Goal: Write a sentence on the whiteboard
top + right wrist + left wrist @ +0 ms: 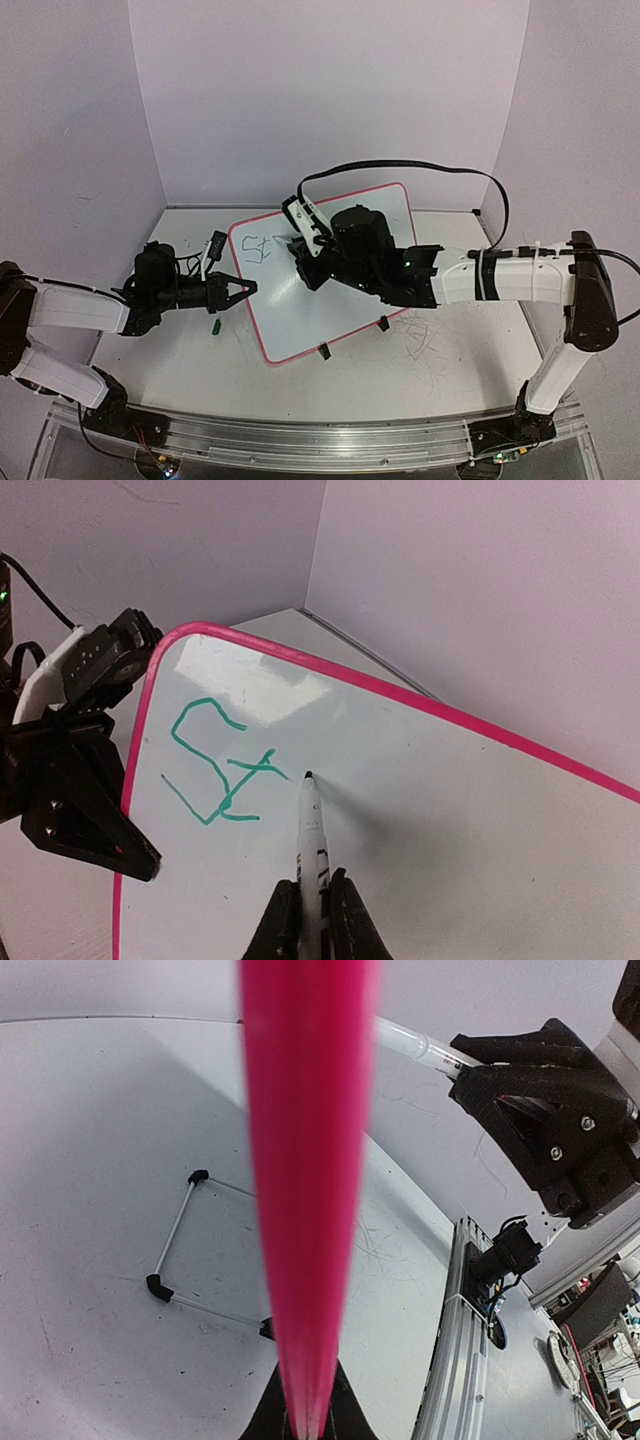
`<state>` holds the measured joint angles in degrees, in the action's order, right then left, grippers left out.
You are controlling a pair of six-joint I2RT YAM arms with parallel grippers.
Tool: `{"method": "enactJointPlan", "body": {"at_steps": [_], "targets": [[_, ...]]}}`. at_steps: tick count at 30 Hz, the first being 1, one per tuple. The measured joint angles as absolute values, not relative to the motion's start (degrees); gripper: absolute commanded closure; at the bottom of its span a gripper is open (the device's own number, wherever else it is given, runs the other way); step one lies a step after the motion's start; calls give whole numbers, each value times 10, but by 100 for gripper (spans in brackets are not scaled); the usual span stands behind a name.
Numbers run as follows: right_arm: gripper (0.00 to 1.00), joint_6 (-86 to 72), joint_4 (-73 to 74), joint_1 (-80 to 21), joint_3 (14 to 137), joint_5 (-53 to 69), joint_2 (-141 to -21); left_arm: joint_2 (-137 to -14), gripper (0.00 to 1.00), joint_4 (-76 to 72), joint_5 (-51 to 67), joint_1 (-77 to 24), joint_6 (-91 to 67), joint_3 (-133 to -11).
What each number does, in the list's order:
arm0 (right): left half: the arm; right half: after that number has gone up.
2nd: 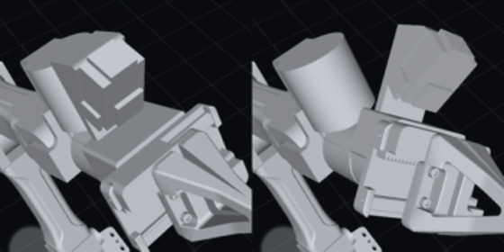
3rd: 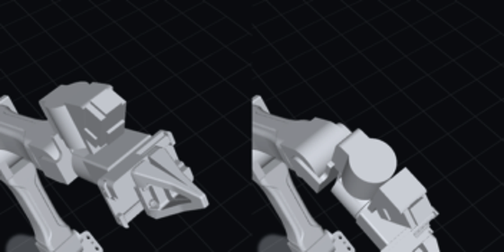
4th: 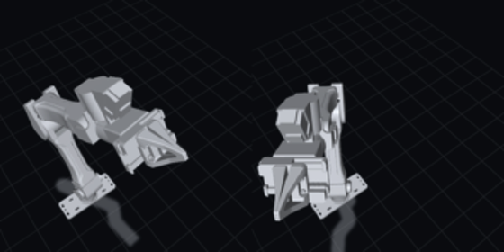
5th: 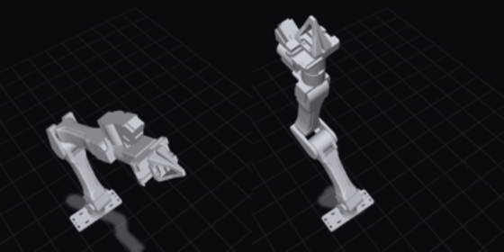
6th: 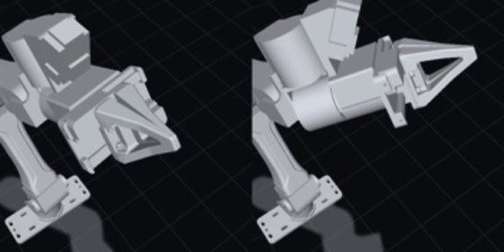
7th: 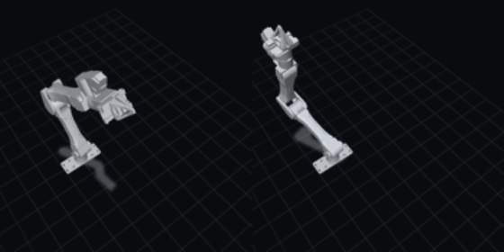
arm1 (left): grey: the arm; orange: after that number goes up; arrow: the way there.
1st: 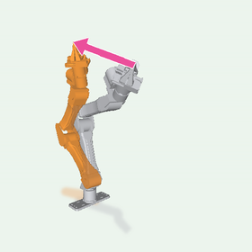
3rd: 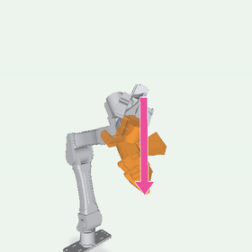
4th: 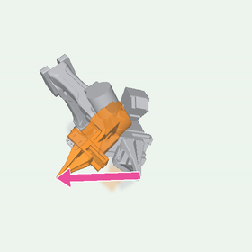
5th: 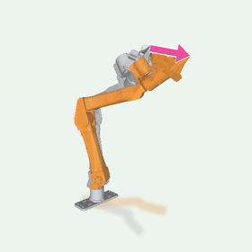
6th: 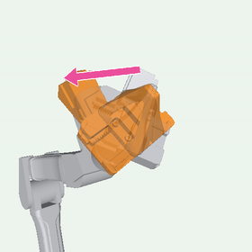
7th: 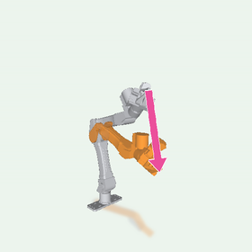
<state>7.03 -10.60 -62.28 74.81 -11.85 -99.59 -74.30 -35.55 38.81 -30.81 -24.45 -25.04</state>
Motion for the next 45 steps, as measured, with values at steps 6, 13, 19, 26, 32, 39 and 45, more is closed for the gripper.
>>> {"method": "enactJointPlan", "body": {"at_steps": [6,13,19,26,32,39,45], "targets": [[100,63,-102,-623,748,-126,-996,-743,100,-355,388,-308,-245,-250],[100,56,-99,-623,742,-125,-996,-743,100,-354,388,-308,-245,-250],[100,49,-98,-623,734,-123,-995,-743,100,-351,388,-308,-245,-250],[100,40,-94,-623,726,-116,-990,-743,100,-350,388,-308,-245,-250],[100,32,-86,-625,719,-106,-988,-743,100,-350,388,-308,-245,-250],[100,28,-78,-628,718,-101,-988,-743,100,-350,388,-308,-245,-250],[100,28,-77,-628,719,-102,-988,-743,100,-350,388,-308,-245,-250]]}}
